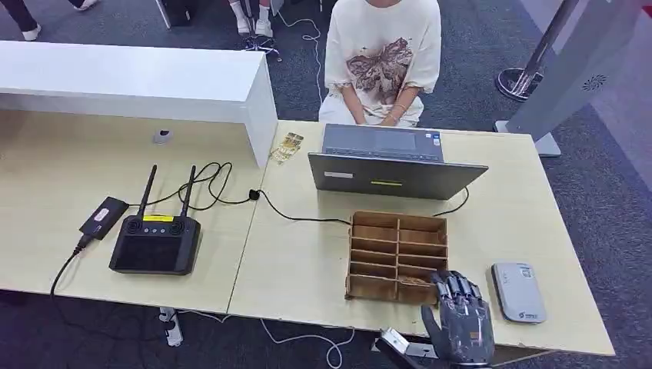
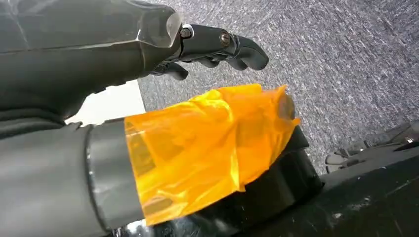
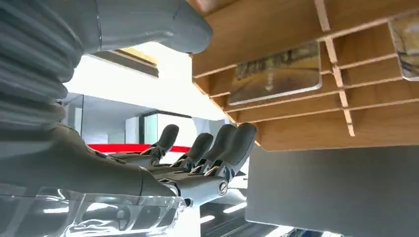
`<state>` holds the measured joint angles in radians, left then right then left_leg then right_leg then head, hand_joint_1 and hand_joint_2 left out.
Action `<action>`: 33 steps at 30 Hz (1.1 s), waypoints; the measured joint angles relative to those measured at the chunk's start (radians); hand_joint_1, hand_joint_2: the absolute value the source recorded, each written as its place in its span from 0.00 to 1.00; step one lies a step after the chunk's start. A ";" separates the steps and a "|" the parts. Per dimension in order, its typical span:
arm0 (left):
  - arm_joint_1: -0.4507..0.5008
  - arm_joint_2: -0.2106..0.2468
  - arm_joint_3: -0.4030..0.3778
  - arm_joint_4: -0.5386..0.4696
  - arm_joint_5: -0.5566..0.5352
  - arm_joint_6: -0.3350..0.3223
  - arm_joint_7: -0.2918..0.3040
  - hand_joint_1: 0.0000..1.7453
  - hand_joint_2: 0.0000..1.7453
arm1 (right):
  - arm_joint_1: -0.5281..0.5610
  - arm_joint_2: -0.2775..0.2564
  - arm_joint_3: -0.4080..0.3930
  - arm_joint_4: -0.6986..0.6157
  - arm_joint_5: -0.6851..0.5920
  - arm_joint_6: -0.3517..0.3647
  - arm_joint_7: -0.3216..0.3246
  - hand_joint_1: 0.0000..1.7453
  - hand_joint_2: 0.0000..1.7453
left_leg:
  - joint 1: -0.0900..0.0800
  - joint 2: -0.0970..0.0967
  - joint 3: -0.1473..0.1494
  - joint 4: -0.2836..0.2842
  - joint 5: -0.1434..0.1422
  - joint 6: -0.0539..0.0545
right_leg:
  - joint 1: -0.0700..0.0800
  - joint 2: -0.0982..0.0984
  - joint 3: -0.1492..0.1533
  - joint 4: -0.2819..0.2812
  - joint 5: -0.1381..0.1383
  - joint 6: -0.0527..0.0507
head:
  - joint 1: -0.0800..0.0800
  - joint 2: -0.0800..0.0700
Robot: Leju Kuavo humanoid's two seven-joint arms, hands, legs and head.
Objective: Pass the card to the sensor for recognition and then transmit it.
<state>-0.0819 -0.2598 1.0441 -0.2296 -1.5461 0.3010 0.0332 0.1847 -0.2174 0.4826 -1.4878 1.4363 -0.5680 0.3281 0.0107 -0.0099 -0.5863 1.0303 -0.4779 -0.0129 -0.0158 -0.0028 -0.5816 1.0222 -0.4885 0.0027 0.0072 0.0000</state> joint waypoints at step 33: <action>-0.001 0.000 -0.013 0.000 -0.007 -0.008 0.006 0.00 0.00 | -0.073 0.039 0.035 0.030 0.024 0.073 -0.034 0.39 1.00 | 0.000 0.000 0.000 0.000 0.000 0.000 | 0.000 0.000 0.000 0.000 0.000 0.000 | 0.000 0.000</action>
<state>-0.0833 -0.2598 1.0315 -0.2296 -1.5534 0.2934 0.0393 0.1118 -0.1785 0.5177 -1.4580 1.4603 -0.4951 0.2941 0.0107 -0.0098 -0.5864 1.0303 -0.4778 -0.0129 -0.0158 -0.0026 -0.5816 1.0222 -0.4885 0.0027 0.0072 0.0000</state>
